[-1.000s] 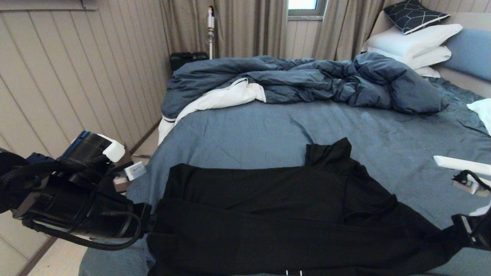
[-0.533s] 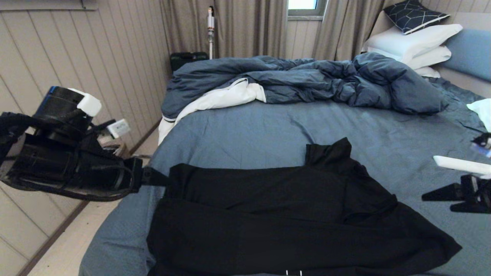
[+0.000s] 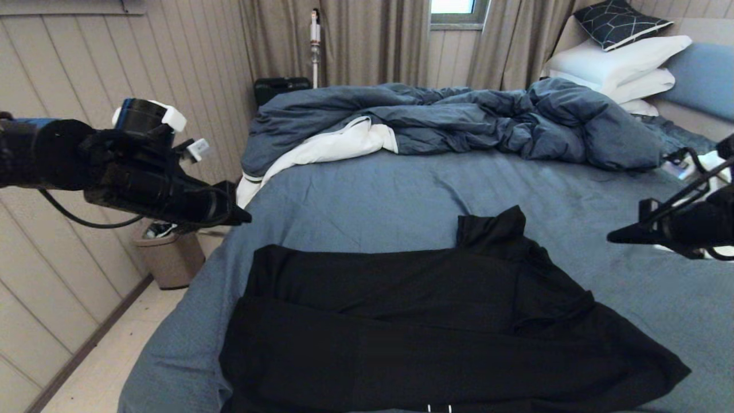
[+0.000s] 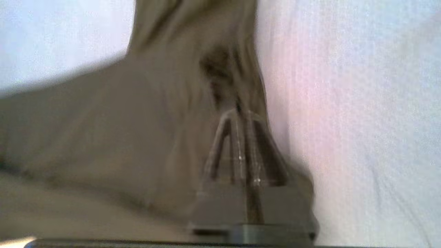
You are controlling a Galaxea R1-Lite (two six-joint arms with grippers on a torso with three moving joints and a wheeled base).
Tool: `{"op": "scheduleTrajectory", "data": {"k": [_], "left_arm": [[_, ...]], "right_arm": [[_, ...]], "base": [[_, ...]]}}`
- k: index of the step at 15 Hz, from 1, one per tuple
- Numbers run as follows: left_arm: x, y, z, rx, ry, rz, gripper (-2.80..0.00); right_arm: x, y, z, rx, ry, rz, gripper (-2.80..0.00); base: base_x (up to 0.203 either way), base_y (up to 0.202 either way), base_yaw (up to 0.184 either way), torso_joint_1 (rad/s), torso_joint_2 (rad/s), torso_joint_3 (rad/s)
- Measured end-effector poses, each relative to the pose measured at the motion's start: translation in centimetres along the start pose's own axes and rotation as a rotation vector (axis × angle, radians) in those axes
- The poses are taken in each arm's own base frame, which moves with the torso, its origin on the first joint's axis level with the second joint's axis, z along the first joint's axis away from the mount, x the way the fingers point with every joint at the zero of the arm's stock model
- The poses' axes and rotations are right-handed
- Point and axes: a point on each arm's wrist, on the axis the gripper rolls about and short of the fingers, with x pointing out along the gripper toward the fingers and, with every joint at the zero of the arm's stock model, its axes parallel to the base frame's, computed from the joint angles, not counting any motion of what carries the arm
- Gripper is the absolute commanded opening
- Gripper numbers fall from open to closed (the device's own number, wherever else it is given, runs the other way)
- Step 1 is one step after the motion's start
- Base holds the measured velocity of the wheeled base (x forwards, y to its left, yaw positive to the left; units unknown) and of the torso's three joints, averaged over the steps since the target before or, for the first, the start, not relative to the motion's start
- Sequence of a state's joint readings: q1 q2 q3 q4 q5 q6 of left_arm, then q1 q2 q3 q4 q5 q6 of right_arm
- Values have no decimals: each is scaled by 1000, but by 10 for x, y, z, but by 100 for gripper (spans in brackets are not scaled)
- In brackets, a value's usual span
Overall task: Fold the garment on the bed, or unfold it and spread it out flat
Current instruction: Fold the black T-shirt
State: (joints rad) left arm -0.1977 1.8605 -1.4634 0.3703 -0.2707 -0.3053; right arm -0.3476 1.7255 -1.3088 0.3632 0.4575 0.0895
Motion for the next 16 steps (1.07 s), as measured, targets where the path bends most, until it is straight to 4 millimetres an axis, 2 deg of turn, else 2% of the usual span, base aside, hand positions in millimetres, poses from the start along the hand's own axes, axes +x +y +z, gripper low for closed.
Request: {"op": "scheduleTrajectory", "data": {"k": [4, 7, 8, 9, 16], "left_arm": [[45, 24, 12, -22, -9, 21, -280], [73, 38, 11, -40, 25, 42, -280], [81, 41, 8, -42, 42, 49, 0], [87, 44, 6, -40, 56, 55, 0], [117, 56, -4, -54, 113, 53, 0]], "right_arm": [[59, 7, 17, -20, -84, -48, -280], [91, 14, 21, -38, -81, -97, -280], [99, 13, 22, -41, -79, -110, -280], [106, 13, 25, -45, -86, -126, 0], [146, 12, 46, -39, -142, -130, 0]], "base": [[0, 0, 0, 0, 0, 0], [0, 0, 0, 0, 0, 0], [0, 0, 0, 0, 0, 0], [0, 0, 0, 0, 0, 0], [0, 0, 0, 0, 0, 0]]}}
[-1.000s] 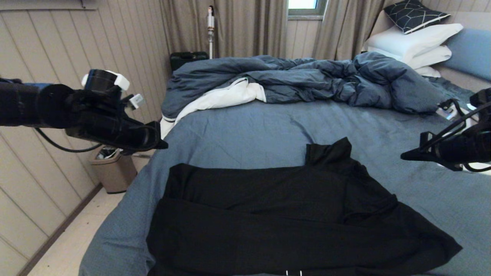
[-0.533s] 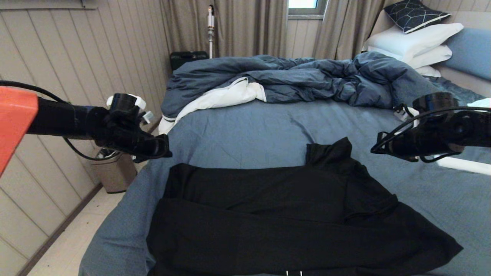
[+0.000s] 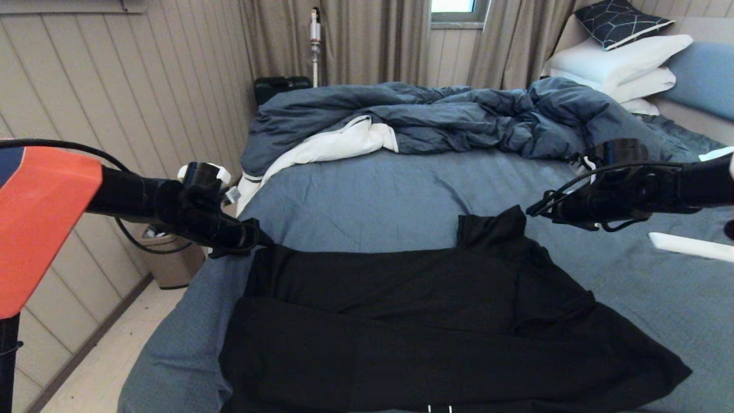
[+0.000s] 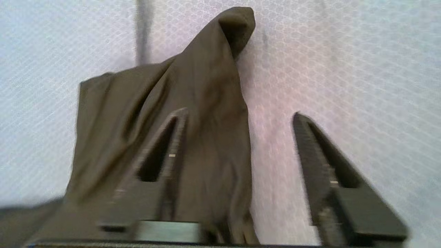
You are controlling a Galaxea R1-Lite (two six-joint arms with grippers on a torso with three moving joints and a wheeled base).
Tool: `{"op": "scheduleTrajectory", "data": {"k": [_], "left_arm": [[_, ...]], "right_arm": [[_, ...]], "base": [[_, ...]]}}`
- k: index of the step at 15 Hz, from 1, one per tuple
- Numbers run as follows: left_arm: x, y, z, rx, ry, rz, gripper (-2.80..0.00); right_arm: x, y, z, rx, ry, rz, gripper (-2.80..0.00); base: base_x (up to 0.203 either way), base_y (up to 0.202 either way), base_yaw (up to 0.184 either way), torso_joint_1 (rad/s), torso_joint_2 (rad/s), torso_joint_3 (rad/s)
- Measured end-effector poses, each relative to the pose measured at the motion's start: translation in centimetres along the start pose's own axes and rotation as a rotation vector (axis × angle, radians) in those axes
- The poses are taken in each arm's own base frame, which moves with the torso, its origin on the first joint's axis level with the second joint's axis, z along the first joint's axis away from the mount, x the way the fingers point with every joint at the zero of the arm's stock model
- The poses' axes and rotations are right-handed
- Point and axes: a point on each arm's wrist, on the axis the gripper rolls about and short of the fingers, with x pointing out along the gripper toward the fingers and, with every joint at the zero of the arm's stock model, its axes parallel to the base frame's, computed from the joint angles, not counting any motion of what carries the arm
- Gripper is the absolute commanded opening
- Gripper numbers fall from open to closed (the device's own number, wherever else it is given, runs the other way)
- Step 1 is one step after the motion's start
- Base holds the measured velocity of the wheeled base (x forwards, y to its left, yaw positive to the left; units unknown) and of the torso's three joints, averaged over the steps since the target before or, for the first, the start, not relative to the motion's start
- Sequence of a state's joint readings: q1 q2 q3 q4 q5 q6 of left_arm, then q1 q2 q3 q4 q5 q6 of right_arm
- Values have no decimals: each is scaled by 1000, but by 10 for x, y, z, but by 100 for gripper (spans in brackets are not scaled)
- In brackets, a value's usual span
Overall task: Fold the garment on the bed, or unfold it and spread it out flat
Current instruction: Fold the black T-shirt
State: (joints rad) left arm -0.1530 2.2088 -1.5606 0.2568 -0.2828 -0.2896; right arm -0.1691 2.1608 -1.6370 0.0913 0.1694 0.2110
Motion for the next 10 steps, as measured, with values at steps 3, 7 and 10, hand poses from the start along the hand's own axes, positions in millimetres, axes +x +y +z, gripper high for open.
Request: {"op": "scheduleTrajectory", "data": {"k": [3, 7, 10], "left_arm": [[4, -6, 0, 6, 8, -26, 0], [4, -16, -5, 22, 25, -47, 0], [5, -24, -9, 34, 39, -63, 0]], "right_arm": [[9, -1, 0, 3, 2, 0, 0], [13, -2, 0, 3, 1, -4, 0], [14, -3, 1, 3, -1, -4, 0]], "base": [[0, 0, 0, 0, 0, 0], [0, 0, 0, 0, 0, 0], [0, 0, 0, 0, 0, 0]]}}
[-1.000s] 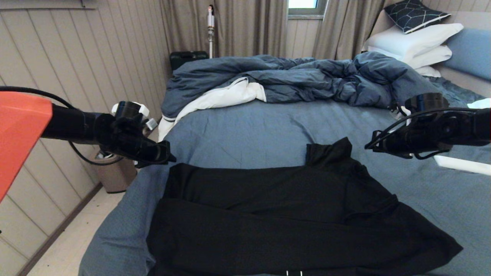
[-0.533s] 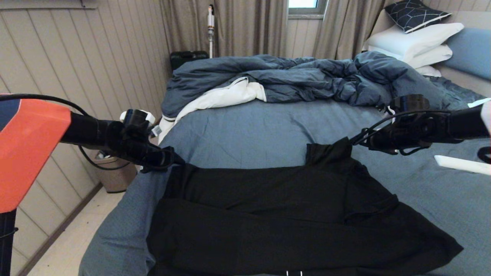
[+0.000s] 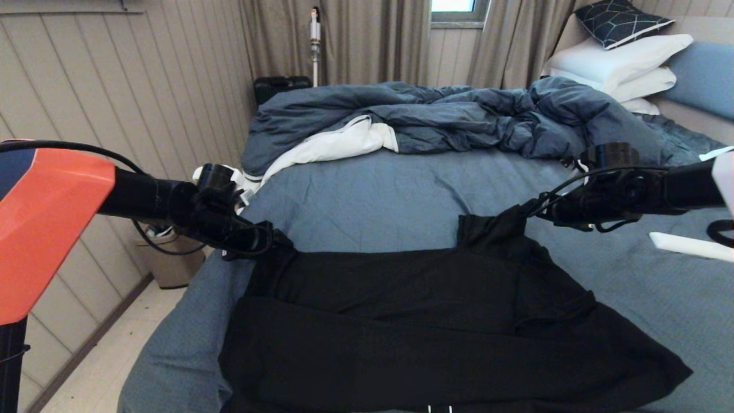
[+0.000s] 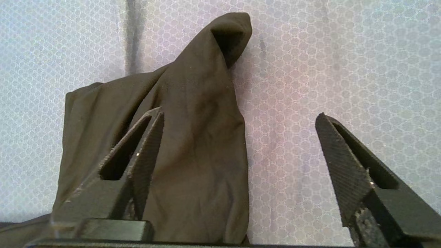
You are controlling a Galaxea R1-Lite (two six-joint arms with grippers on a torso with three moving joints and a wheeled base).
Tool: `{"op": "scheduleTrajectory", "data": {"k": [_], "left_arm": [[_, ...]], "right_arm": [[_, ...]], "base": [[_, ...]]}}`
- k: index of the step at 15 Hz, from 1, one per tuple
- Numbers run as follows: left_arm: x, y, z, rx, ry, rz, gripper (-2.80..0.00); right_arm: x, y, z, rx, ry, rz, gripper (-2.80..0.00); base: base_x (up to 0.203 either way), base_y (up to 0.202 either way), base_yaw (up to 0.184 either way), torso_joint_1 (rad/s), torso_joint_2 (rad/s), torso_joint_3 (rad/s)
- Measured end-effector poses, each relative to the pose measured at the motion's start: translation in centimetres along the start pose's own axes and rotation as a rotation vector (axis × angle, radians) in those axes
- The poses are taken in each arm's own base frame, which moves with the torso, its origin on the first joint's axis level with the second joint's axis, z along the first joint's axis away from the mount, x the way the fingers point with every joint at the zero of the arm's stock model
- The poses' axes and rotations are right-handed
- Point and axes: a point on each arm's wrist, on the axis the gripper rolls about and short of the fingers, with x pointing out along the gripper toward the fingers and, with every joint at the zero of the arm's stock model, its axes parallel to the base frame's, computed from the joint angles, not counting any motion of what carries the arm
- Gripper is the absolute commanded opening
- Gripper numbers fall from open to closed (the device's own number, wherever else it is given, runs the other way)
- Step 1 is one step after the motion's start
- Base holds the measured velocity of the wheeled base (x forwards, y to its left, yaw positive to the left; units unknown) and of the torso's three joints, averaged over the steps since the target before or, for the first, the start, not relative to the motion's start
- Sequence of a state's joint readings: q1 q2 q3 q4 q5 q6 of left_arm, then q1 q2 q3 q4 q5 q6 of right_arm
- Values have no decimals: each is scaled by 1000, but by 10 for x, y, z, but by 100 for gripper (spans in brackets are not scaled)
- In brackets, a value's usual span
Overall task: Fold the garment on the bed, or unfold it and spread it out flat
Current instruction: Fold the black T-shirt
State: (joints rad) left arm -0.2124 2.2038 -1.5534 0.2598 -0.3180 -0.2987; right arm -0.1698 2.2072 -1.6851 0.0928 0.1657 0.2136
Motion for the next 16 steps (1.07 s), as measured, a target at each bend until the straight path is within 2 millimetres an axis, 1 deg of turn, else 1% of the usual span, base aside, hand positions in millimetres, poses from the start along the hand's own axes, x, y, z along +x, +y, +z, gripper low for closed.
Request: {"op": "scheduleTrajectory", "data": {"k": [1, 6, 11, 14, 16], "left_arm": [[0, -2, 0, 4, 1, -3, -280], [0, -6, 0, 4, -6, -9, -280], [2, -7, 1, 4, -9, -7, -280], [4, -6, 2, 7, -17, -5, -280], [6, -5, 2, 11, -28, -5, -280]], "right_arm": [[0, 0, 0, 0, 0, 0, 0], [3, 0, 1, 4, -2, 1, 0], [15, 9, 1, 53, -8, 14, 0], [21, 10, 1, 56, -10, 16, 0], [29, 13, -2, 51, -10, -2, 0]], "base": [[0, 0, 0, 0, 0, 0], [0, 0, 0, 0, 0, 0], [0, 0, 0, 0, 0, 0], [0, 0, 0, 0, 0, 0], [0, 0, 0, 0, 0, 0]]}}
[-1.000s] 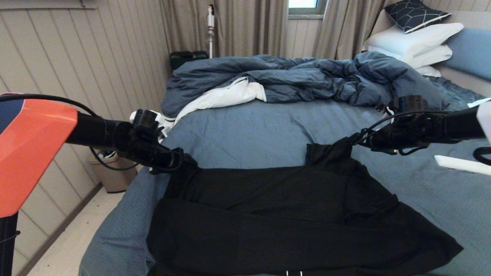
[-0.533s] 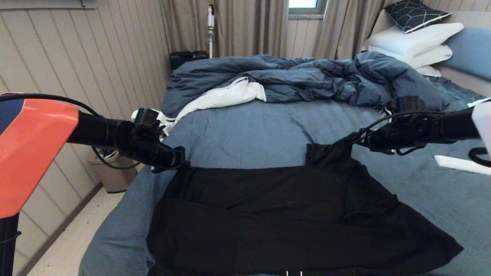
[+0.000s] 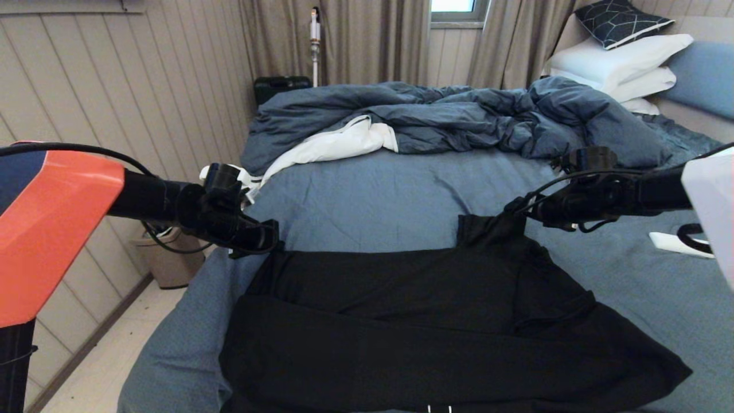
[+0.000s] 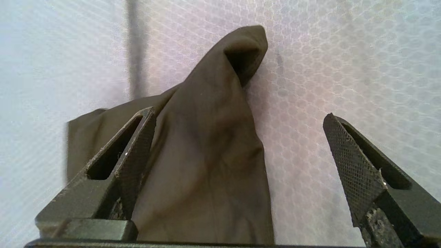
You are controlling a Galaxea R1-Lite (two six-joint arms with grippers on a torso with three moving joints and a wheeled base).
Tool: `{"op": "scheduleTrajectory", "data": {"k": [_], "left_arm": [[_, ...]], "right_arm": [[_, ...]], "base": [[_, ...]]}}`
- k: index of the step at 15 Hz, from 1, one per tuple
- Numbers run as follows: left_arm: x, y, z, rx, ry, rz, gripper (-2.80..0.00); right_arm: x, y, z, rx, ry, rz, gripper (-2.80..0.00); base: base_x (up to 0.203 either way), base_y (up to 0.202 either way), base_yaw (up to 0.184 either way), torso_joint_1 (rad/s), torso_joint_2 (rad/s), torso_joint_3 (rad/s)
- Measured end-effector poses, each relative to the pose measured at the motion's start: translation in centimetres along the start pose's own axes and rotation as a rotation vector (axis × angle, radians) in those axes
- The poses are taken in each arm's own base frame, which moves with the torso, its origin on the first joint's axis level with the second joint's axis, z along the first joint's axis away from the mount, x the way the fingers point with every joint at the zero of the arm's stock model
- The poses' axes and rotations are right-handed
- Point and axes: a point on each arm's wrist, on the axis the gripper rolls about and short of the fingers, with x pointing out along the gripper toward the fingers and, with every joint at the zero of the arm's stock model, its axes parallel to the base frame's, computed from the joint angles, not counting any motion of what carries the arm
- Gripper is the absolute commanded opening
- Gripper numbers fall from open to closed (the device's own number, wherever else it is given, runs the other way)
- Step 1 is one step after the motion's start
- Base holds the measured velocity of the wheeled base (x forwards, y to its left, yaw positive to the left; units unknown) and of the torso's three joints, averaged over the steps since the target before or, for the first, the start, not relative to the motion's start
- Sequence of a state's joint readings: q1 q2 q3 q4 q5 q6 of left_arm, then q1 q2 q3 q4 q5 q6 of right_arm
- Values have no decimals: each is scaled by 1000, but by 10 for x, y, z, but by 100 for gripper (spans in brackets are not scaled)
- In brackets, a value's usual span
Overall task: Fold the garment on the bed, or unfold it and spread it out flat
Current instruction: Fold the black T-shirt
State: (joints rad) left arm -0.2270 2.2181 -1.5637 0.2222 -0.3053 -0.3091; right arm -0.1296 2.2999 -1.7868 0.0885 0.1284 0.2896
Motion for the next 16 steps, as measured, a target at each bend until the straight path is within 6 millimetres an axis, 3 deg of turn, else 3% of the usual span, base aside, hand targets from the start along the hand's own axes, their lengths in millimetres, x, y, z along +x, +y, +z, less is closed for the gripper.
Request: {"op": "scheduleTrajectory", "data": {"k": [2, 3, 10, 16], "left_arm": [[2, 1, -1, -1, 3, 1, -280], [2, 1, -1, -1, 3, 1, -280], [4, 1, 0, 3, -7, -4, -280], [4, 0, -1, 7, -15, -8, -280]], "right_arm": [[7, 5, -4, 9, 3, -22, 0], [9, 8, -6, 25, 7, -19, -280], [6, 17, -2, 41, -22, 1, -280], [-38, 39, 10, 59, -118, 63, -280]], "base": [[0, 0, 0, 0, 0, 0], [0, 0, 0, 0, 0, 0], [0, 0, 0, 0, 0, 0], [0, 0, 0, 0, 0, 0]]}}
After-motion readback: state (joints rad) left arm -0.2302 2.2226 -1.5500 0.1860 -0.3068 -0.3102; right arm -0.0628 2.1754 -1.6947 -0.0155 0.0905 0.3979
